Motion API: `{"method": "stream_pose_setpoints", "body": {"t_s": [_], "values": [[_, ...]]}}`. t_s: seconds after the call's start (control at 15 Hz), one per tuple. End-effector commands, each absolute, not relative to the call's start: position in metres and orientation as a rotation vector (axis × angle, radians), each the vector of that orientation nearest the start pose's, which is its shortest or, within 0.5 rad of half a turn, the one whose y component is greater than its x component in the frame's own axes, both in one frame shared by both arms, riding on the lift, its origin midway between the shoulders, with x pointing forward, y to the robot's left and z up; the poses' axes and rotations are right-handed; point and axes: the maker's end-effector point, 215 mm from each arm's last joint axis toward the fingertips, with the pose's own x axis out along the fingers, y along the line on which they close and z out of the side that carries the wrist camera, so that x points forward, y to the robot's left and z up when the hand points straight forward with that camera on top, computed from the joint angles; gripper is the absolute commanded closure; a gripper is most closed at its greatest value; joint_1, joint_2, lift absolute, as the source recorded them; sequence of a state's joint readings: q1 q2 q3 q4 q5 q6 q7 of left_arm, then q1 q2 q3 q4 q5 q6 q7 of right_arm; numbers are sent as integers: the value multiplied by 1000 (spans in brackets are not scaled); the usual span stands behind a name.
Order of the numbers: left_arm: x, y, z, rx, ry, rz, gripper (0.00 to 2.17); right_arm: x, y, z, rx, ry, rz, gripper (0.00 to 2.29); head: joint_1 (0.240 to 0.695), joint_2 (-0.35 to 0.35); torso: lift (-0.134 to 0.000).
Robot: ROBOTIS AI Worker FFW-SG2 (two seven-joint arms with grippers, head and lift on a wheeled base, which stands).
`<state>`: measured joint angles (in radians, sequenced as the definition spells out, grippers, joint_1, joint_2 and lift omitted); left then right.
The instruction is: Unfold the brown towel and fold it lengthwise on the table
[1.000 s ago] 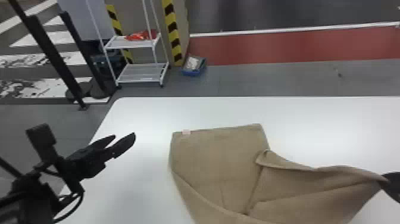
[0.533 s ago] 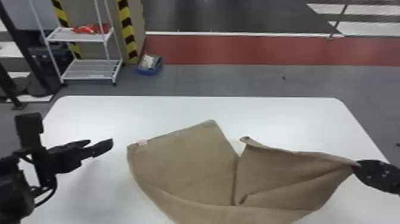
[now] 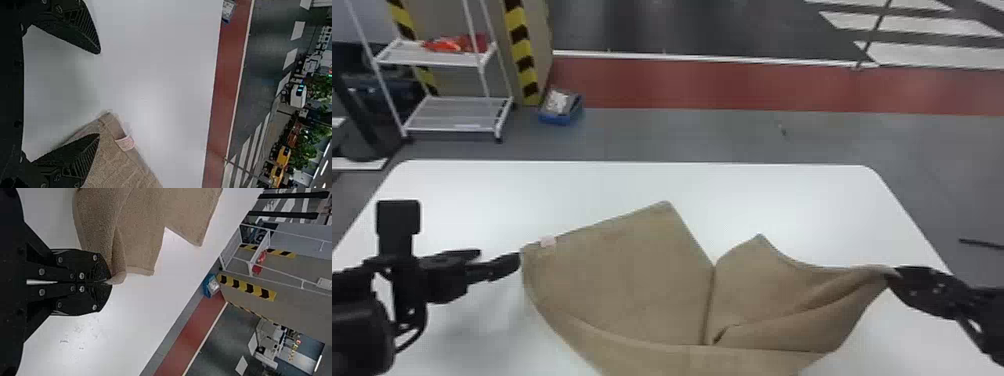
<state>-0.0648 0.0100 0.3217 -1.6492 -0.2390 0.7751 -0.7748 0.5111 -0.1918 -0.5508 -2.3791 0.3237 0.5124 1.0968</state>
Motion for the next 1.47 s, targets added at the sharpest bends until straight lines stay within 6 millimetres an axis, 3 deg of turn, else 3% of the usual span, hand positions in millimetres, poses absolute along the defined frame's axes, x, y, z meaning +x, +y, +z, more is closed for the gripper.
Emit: {"method": "stream_pose_setpoints", "body": {"t_s": [0.0,0.27,0.4,0.53,0.73,0.8,0.87,1.07,1.27,1.4], "values": [[527,268,-474,-127,644,-360,147,362,-362,-327,-471,513,485,1659,695,-98,-110],[532,231,-473,-69,635,-418,178,360,-364,-329,-464,515,483,1656,695,-132,-110],[533,221,-483,0,659,-427,245,360,-364,-330,-463,514,485,1656,695,-155,-110],[533,220,-487,73,665,-430,626,360,-365,-331,-465,514,485,1656,695,-170,-110],[538,221,-473,93,603,-457,1652,368,-370,-331,-467,497,477,1659,695,-183,-110],[539,226,-470,92,596,-437,1990,379,-373,-329,-456,481,464,1659,695,-185,-110],[541,233,-464,90,583,-413,2091,394,-373,-326,-438,466,455,1659,695,-185,-110],[555,273,-440,73,550,-305,2091,459,-375,-306,-400,409,407,1659,695,-154,-110],[567,316,-417,10,535,-217,2091,542,-367,-283,-420,404,328,1656,695,-110,-110],[557,353,-407,-69,542,-145,2088,582,-361,-254,-430,356,287,1659,695,-75,-110]]}}
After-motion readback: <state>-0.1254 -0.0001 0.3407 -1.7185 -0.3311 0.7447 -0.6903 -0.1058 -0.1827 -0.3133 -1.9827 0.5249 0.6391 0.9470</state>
